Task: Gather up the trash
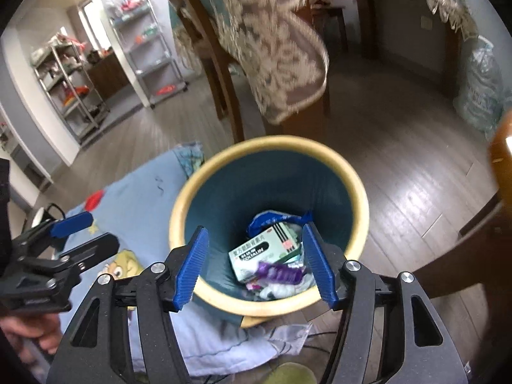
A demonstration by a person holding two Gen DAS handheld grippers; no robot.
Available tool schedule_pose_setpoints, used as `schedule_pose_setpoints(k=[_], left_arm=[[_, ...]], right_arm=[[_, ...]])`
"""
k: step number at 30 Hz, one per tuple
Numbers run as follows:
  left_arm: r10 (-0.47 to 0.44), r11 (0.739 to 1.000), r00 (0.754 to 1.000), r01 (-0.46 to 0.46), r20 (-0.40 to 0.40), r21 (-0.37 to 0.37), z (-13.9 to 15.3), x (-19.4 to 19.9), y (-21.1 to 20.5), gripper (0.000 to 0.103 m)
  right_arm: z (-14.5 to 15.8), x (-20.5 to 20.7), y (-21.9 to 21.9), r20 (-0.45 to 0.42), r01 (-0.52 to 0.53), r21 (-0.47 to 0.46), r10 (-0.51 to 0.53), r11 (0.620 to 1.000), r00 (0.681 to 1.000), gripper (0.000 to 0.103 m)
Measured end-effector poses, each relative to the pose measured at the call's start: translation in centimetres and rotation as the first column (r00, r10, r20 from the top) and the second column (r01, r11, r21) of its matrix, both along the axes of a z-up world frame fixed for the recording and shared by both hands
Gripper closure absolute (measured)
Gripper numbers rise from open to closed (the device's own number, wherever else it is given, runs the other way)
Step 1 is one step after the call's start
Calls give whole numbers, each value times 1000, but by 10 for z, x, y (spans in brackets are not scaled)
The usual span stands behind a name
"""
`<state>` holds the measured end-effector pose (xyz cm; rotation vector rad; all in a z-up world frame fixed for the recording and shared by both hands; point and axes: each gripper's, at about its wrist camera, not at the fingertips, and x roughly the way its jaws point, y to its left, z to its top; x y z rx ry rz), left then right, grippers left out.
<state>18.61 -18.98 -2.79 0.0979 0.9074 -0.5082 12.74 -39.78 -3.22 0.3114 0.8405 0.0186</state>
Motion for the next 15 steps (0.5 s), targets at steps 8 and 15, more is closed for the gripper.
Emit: schedule_pose_setpoints(k=[8,15], left_arm=[[44,999,997,-42,67,-30,22,-22,17,6],[95,994,988,-87,123,-66,36,-45,34,6]], right_arm=[[30,-44,3,102,-5,-12,6,1000,995,19],[41,-82,9,179,27,-41,-20,999,984,10]])
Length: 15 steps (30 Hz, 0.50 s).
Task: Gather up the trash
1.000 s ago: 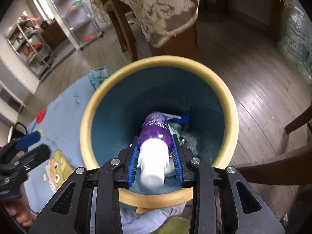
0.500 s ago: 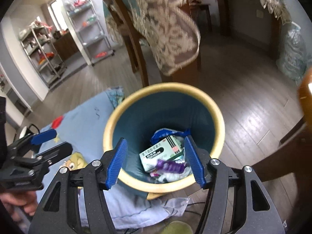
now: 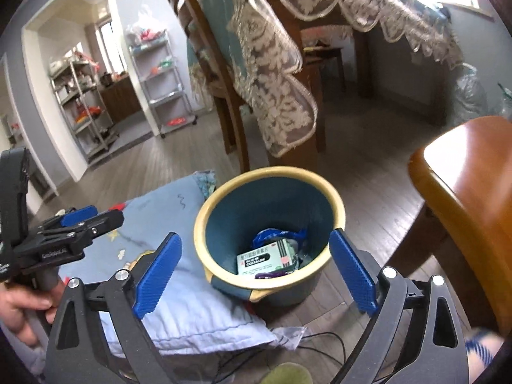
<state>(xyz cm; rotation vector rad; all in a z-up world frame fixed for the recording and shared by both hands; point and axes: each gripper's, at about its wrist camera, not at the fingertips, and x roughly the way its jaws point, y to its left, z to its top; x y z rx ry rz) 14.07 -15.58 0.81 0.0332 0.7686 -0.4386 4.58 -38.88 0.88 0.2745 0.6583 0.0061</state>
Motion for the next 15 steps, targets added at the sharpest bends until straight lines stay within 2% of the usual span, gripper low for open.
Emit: schedule_pose_setpoints(k=[5,15], left_arm=[[16,1000,999,-17,28,5,3,-16,5,6],[11,1000,995,-11,96,4,11,-51,11,6]], right_arm=[[6,-25,13,45,0,-71,3,997,999,7],[9,-44,17,77,7,-89,0,996,997,6]])
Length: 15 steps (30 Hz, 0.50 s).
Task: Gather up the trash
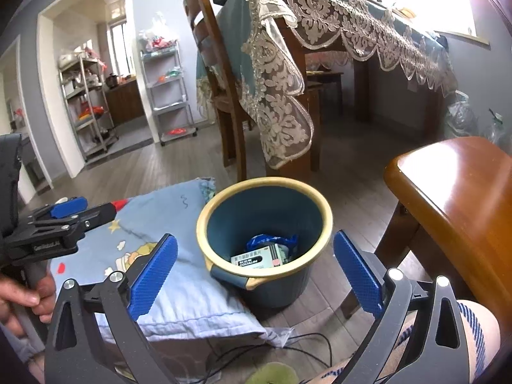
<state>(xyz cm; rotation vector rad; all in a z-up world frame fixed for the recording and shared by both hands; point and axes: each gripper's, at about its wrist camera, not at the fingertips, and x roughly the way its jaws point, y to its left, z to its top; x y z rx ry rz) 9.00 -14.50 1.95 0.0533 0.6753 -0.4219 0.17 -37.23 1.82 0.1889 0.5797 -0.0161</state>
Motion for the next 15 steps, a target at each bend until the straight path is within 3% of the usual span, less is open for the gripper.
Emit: schedule_pose_setpoints(k=[15], left_arm=[[-24,1000,1000,24,14,-1,-1,-2,-7,6]], right_arm=[[-4,0,-2,-11,3,19,-3,1000,1000,6]])
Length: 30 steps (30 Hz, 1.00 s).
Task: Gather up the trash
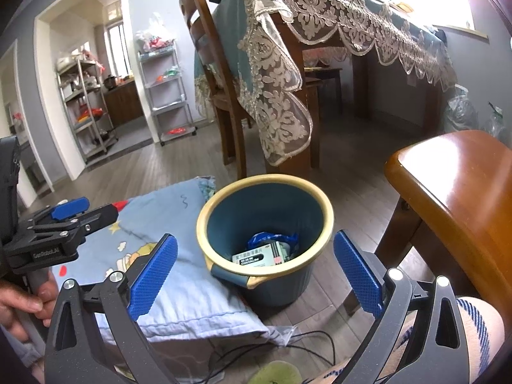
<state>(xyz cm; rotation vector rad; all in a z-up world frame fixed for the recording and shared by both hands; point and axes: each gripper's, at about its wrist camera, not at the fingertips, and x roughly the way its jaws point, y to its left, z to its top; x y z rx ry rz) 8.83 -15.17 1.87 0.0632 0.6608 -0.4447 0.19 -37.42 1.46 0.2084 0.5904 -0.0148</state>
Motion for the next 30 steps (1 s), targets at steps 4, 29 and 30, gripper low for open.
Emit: schedule_pose_setpoints(k=[4,29,30], left_arm=[[-1,1000,1000,1,0,1,0,0,0,6],[1,1000,1000,-1,0,4,-1,0,0,6],[1,1000,1000,-1,-1,4,-1,0,0,6]], right_arm=[[-1,0,0,-2,-2,0,2,1000,1000,6],[-3,1,4,-8,-11,0,11,1000,1000,6],[-3,1,4,-8,-11,0,11,1000,1000,6]])
